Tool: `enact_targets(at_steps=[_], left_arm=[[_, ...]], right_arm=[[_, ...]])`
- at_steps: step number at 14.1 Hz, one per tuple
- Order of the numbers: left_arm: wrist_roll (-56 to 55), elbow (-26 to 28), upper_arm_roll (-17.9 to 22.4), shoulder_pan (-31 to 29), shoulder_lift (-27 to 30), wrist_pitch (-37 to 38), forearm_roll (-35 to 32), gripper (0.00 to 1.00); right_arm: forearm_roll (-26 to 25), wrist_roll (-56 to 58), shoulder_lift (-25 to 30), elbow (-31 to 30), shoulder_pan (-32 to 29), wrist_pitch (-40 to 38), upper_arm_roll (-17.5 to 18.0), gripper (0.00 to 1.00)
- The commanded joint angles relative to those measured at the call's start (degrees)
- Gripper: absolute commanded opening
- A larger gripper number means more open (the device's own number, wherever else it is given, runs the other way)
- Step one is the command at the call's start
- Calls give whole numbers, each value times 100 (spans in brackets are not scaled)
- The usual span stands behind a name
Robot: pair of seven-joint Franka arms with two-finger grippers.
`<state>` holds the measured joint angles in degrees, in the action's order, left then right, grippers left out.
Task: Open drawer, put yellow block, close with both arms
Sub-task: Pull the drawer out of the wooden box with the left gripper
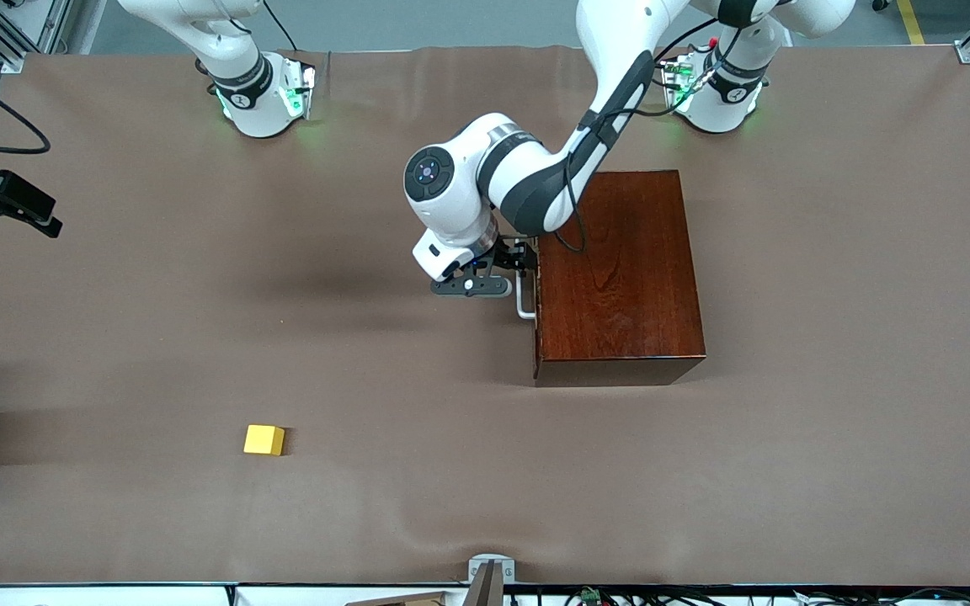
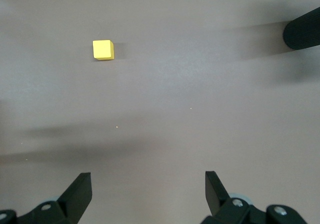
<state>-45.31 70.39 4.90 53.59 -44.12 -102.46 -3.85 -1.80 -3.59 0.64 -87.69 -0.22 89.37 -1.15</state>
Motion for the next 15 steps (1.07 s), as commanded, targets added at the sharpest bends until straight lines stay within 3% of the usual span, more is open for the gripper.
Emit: enact_targets(at_steps=[1,15], left_arm=[[-144,-166,90,116,-114,68,-125,100],[-1243,-175,-6,134,-167,-898,-72,100]], right_arm=[[31,61,-37,103,-13,-51,1,100],[31,43,-46,50,13,-165,1,100]])
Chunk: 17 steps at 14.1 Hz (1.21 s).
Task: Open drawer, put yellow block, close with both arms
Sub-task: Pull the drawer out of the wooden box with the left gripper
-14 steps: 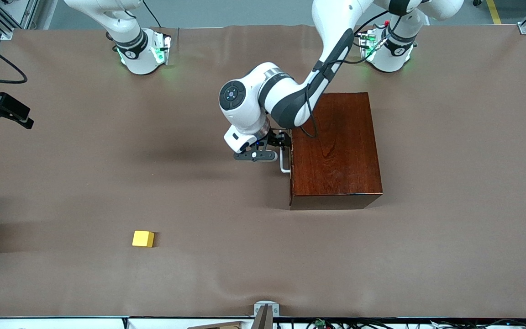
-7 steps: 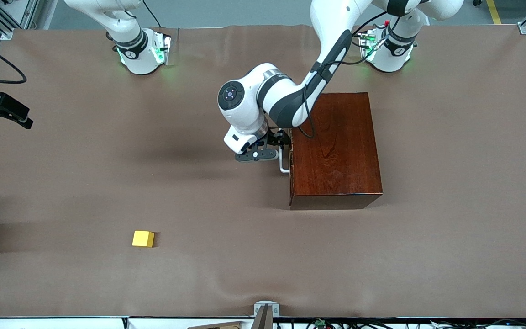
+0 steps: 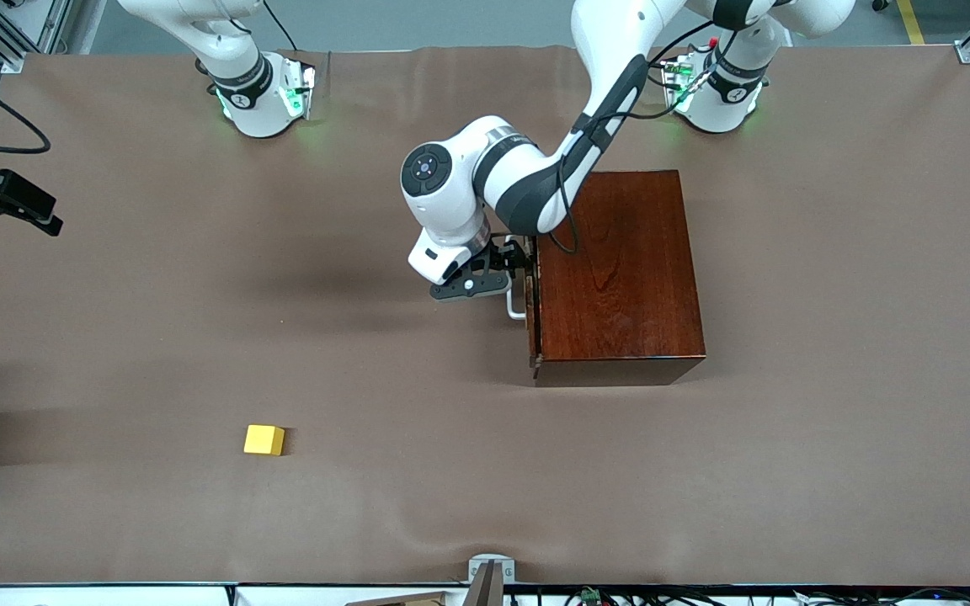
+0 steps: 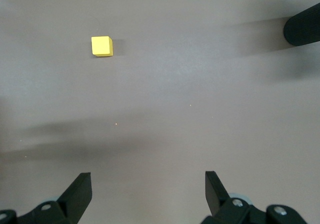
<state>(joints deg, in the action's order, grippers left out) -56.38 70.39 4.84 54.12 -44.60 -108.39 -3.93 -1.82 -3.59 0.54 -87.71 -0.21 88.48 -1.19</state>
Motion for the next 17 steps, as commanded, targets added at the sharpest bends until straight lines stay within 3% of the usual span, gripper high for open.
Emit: enact_targets(at_steps=[1,17], left_arm=[[-145,-175,-18,82,-136,-375,-64,100],[-514,-175,-334,134,-347,-1816,-56,100]], right_arm=[[32,43,-37,53,12,-77,5,100],[32,43,-28,70,12,-68,5,100]])
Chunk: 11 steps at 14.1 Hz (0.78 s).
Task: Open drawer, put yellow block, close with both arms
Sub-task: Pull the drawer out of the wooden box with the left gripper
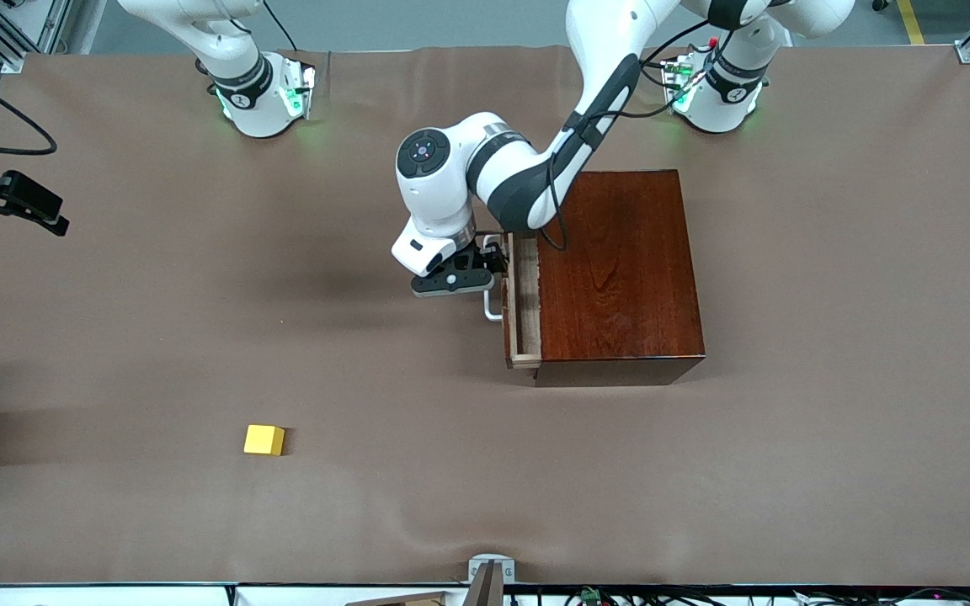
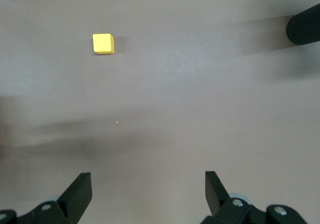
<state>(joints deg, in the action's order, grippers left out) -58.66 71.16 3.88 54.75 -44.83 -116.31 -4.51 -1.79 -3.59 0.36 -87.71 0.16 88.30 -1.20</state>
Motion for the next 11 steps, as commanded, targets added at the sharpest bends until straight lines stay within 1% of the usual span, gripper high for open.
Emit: enact_targets(at_steps=[1,5,8,11], left_arm=[[-295,-252,-256,71,-325,-1112,3,100],[-400,-252,-326,71,-325,-1384,3,100],[-444,-252,-414,71,-325,-1438,3,100],[-576,-252,-423,88,-325,-1745,11,100]], right_arm=[[30,43,-10,70,-25,-50,6,100],[30,43,-10,70,-16,-50,6,100],[30,43,-10,70,-25,-50,6,100],[30,43,-10,70,-25,-50,6,100]])
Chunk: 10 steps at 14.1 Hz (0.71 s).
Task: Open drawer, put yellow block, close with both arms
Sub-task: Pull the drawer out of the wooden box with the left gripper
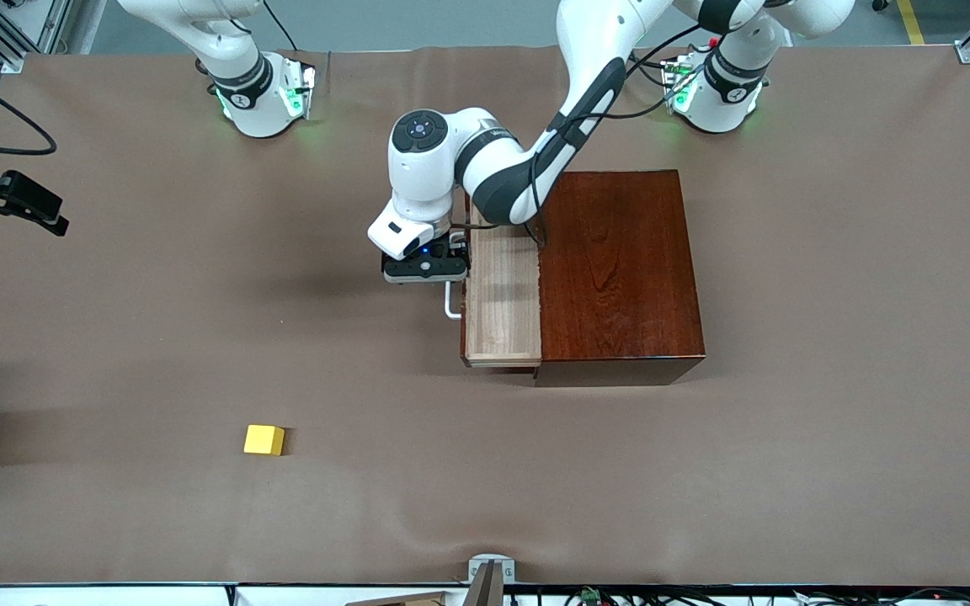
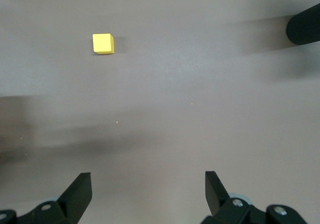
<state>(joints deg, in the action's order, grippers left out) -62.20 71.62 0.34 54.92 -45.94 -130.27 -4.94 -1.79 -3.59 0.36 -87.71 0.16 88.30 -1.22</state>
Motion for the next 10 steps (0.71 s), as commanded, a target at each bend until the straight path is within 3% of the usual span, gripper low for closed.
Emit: enact_targets(at_steps=[1,5,10], left_arm=[[-275,-306,-69,107,-214,-445,55,100],[-451,-307,-86,142,-117,-508,46,100],[-837,-289,-34,-24,392,-464,72,100]], right_arm=[[30,43,-10,79,-24,-50,7,100],[30,43,-10,70,-24,-50,7,100],[30,43,-10,79,-24,-50,7,100]])
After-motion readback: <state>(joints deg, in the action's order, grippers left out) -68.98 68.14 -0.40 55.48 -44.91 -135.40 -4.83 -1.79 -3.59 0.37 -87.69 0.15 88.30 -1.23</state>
